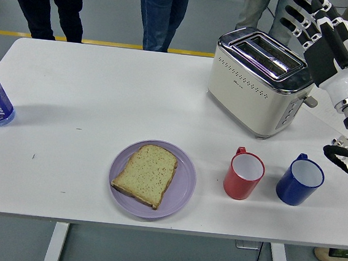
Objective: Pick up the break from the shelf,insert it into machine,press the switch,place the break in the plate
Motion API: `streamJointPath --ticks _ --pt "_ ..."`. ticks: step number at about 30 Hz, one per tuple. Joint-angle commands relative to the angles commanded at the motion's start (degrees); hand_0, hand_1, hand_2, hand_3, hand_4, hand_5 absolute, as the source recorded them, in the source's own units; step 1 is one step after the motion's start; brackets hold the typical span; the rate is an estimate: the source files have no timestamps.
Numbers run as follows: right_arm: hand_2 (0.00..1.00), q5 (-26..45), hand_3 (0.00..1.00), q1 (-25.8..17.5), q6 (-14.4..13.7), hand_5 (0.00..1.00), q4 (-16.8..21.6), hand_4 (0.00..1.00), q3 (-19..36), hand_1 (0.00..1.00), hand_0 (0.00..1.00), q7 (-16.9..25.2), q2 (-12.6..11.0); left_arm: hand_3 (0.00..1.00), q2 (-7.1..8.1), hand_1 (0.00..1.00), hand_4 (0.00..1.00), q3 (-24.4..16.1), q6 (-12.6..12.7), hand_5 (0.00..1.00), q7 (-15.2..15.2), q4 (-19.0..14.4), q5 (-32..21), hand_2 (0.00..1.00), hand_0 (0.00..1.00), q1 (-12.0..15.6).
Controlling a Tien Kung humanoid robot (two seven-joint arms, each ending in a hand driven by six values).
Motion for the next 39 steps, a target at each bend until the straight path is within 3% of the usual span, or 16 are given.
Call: streamJointPath --ticks 39 --pt "0.701 2.05 0.676 -12.83 -1.58 0.244 -5.60 0.523 15.91 0.701 0.759 3.37 -1.47 0.774 -0.38 0.500 0.639 -0.93 0.11 0.998 -0.08 0.00 0.60 0.652 0.379 -0.24"
